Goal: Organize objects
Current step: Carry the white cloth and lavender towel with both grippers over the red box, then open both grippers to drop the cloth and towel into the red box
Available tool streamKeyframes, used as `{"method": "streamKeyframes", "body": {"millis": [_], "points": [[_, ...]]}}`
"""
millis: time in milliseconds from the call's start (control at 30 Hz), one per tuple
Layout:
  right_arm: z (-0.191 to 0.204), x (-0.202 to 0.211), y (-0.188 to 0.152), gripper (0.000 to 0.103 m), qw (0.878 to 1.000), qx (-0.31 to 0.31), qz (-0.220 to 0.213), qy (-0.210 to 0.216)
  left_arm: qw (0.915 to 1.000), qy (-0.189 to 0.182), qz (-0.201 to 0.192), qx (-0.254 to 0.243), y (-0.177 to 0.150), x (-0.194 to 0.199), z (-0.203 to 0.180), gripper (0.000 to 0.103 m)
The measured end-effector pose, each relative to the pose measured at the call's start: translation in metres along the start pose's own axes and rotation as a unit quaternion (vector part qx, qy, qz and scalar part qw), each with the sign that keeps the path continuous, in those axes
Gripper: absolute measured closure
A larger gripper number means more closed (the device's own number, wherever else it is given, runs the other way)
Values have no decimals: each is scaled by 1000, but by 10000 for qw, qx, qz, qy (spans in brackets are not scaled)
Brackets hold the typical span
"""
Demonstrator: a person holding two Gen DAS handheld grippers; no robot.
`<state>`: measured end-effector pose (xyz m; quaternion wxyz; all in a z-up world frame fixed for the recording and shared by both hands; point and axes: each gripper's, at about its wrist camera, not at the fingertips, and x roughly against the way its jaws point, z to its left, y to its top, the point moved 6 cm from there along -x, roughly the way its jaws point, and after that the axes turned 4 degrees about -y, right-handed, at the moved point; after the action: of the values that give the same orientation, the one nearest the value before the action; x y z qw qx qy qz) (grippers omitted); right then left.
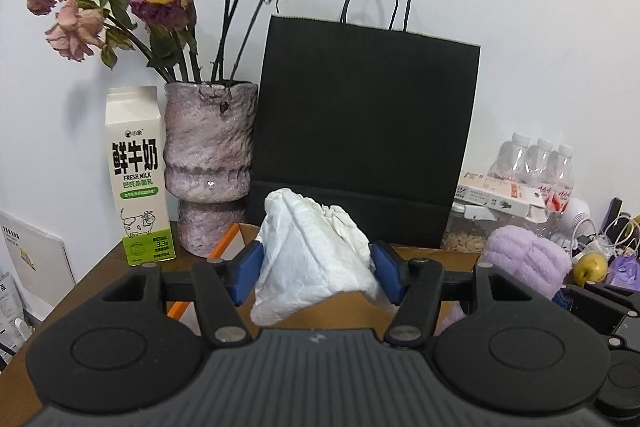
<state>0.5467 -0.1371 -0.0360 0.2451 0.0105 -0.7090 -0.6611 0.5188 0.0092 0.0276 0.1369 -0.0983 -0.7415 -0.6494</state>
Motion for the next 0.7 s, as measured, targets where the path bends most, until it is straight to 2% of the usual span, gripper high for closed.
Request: {"method": "streamKeyframes", "body": {"millis": [267,333,367,400,433,467,533,600,667,700], "points": [[-5,-22,-8,69,9998,-39,210,-39,9997,72,215,-43,-8,-26,5,41],[-6,-26,-11,69,9996,-55,286,-37,9996,93,271,-50,-11,-31,6,37],[-6,-28,-13,68,9994,-62,330,-34,9995,130,293,-55,-12,-33,7,31],[-6,-30,-15,64,9992,-64,386,-31,9994,165,300,-63,-13,-35,8,19],[-5,-32,-16,55,9990,-65,438,-24,9993,179,312,-70,-14,-37,8,12],[-5,-34,-18,48,9988,-70,483,-30,9993,196,317,-66,-15,-37,9,0],[-6,-36,-20,19,9986,-101,514,-95,9994,215,272,-64,-14,-36,8,0],[-8,-34,-18,8,9987,-129,448,-191,9993,206,288,-72,-14,-36,8,0],[-10,-32,-17,6,9988,-191,406,-207,9993,225,294,-61,-14,-36,8,0],[-10,-31,-17,2,9988,-221,392,-201,9993,232,298,-55,-14,-36,8,0]]}}
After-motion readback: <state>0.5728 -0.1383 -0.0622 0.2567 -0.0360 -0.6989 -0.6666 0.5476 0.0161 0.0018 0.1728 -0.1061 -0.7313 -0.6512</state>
